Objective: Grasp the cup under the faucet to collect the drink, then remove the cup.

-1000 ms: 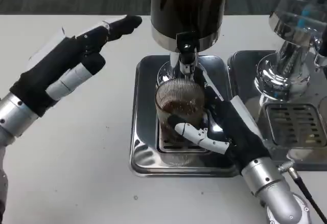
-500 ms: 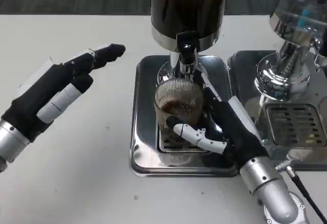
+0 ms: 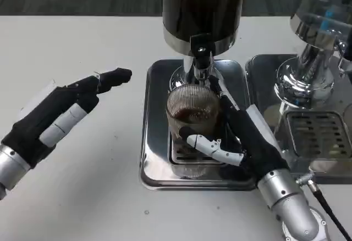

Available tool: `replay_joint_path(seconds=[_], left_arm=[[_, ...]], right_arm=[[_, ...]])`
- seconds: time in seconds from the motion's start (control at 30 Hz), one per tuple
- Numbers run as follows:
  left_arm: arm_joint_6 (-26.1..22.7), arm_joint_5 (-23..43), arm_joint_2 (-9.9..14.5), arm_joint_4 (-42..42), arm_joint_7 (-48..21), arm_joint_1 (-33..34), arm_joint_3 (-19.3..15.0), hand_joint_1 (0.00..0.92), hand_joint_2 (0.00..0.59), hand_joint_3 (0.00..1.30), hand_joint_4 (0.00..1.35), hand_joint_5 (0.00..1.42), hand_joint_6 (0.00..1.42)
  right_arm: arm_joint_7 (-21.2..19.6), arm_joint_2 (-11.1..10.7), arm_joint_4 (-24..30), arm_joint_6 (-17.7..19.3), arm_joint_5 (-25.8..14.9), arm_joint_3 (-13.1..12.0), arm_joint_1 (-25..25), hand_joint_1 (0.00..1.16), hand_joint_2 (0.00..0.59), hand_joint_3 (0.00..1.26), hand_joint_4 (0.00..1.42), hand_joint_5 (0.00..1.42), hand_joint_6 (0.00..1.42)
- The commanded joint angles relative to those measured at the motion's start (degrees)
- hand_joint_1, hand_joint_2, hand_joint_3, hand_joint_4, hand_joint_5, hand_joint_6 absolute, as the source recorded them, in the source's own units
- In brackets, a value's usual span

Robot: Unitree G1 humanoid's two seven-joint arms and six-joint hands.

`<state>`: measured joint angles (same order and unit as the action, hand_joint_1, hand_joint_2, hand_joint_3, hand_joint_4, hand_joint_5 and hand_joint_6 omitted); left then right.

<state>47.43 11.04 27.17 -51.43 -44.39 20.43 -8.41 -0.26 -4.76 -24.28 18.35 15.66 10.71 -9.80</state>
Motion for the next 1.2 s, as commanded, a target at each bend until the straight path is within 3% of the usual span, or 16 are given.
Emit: replay_joint_path(seconds=[0.03, 0.67, 1.2], left_arm=[[-0.9, -0.3, 0.3, -0.2, 0.6, -1.3, -0.2, 0.0, 0.086, 0.26, 0.18, 0.12, 0.07], [-2.7, -0.3, 1.2, -0.9, 0.6, -3.2, -0.8, 0.0, 0.09, 0.27, 0.23, 0.16, 0.13], [-3.0, -0.9, 1.7, -2.3, 0.4, -3.1, -0.3, 0.0, 0.103, 0.27, 0.25, 0.19, 0.16]], right_arm=[[-0.5, 0.5, -1.1, -0.1, -0.2, 0.2, 0.2, 0.65, 0.217, 0.0, 0.0, 0.1, 0.14], [-6.9, 2.3, -6.9, 5.4, 2.5, 1.6, -1.3, 0.68, 0.213, 0.21, 0.2, 0.28, 0.33], [-17.1, 4.1, -12.2, 11.0, 5.6, 1.9, -1.7, 0.68, 0.213, 0.36, 0.38, 0.45, 0.56]])
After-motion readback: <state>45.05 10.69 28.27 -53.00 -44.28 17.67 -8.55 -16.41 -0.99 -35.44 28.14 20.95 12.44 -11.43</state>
